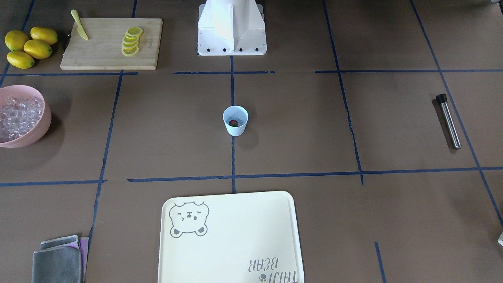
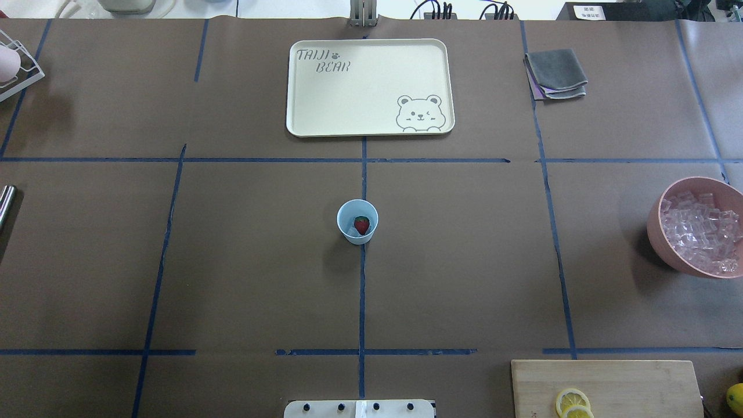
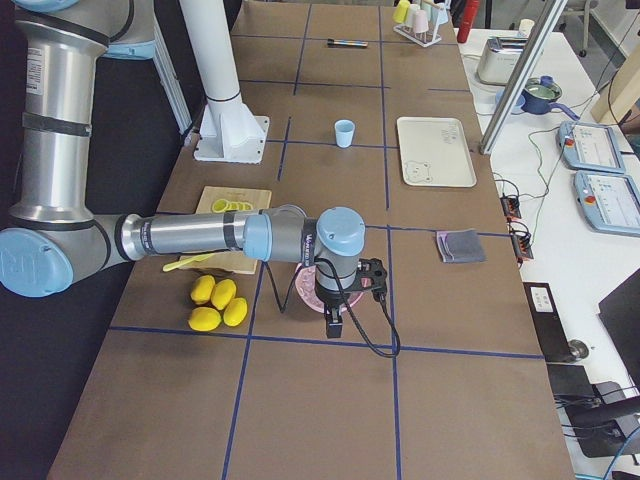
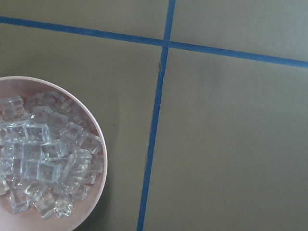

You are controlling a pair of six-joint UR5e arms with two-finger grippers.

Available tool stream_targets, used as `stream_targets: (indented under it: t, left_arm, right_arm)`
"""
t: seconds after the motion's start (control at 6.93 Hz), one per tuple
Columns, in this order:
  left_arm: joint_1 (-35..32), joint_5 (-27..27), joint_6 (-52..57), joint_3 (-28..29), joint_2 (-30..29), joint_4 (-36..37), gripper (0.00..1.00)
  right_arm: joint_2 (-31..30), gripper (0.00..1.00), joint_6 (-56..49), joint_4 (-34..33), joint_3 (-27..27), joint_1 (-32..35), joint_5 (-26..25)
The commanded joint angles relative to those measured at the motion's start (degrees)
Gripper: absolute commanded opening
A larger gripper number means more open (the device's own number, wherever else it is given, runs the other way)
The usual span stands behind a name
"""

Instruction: Mash ice and strawberries in cup

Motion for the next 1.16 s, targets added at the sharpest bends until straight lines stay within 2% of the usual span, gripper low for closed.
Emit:
stream_targets:
  t: [0.0,0.29,1.01]
  left_arm:
    - [0.11,1.79,-0.99,-1.52,1.71,0.04,1.00]
    - [-0.07,1.88,-0.38,-4.58,4.33,-0.14,1.00]
    - [0.63,1.88,-0.73,-3.02,3.83,-0.23,1.00]
  right_arm:
    - [0.05,1.00,-0.15,0.04,-0.54,0.02,0.08]
    - [-0.30,1.00,0.02,0.04,0.07,0.02,2.52]
    - [-0.13,0.99,-0.15,0.04,-2.03,-0.42,3.50]
